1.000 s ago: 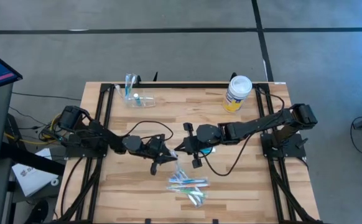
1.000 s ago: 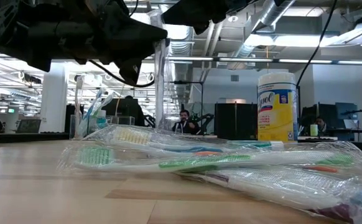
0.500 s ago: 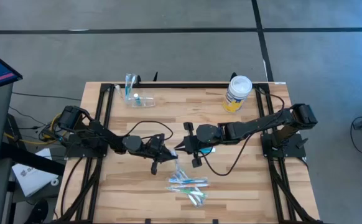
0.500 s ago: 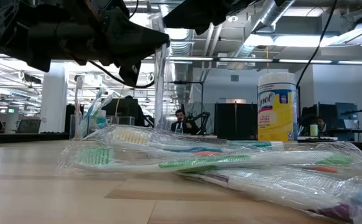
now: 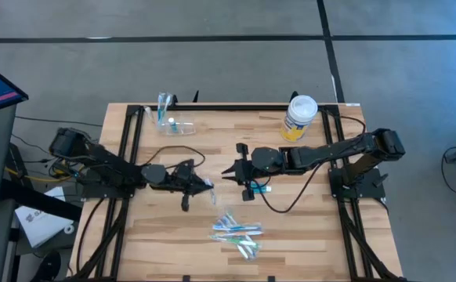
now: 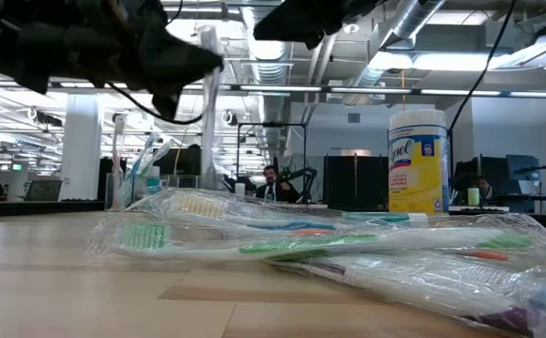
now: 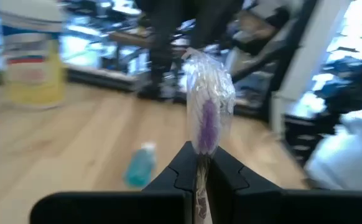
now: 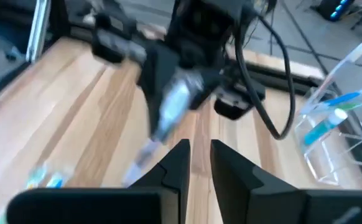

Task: Pick & Place toothbrushing station
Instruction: Put the purple toothbrush into the transparent organizer

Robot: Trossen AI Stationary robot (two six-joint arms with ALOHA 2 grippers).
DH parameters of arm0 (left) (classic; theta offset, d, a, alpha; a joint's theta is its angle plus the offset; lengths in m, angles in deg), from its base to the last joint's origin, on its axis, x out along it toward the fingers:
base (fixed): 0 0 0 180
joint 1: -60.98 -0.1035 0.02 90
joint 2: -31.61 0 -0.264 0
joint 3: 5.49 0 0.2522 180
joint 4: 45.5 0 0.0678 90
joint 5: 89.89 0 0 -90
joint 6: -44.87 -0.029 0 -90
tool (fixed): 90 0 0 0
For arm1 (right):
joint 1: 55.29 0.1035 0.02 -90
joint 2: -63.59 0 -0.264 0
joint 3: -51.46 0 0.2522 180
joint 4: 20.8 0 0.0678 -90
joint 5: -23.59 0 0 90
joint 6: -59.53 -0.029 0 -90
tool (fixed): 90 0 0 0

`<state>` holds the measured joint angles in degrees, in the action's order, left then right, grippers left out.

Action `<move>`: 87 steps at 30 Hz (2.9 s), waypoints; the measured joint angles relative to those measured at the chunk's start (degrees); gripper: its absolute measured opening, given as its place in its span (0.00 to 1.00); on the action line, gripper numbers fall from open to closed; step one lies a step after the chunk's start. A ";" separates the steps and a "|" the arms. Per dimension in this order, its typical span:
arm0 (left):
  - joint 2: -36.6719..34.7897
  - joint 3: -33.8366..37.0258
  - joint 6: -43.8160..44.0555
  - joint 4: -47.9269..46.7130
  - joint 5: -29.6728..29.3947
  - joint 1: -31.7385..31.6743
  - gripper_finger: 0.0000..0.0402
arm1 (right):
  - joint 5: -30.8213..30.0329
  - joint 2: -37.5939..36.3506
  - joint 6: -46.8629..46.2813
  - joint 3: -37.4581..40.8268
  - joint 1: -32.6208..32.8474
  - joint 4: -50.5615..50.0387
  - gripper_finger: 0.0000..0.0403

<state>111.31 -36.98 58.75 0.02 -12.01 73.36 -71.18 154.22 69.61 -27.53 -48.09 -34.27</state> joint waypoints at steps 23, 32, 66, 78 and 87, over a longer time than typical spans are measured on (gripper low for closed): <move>-30.24 3.49 -2.05 -28.28 -5.91 -14.53 0.01 | 0.19 0.07 -2.60 0.03 -0.14 -1.62 0.14; -34.57 3.49 -1.74 -34.03 -5.90 -21.03 0.01 | 0.19 0.07 -2.60 0.03 -0.14 -1.63 0.14; -41.86 -5.61 -6.42 -57.24 -15.84 -43.00 0.01 | 0.19 0.68 -2.60 0.03 -0.60 -3.09 0.14; -41.86 -7.41 -9.41 -58.25 -15.77 -50.70 0.01 | 0.21 0.66 -2.62 0.03 -0.60 -3.09 0.14; -41.73 -7.41 -10.11 -58.37 -15.73 -53.82 0.01 | 0.21 0.66 -2.60 0.03 -0.64 -3.07 0.14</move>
<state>69.58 -44.40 48.64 -58.36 -27.74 19.55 -70.97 154.87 67.01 -27.49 -48.73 -37.35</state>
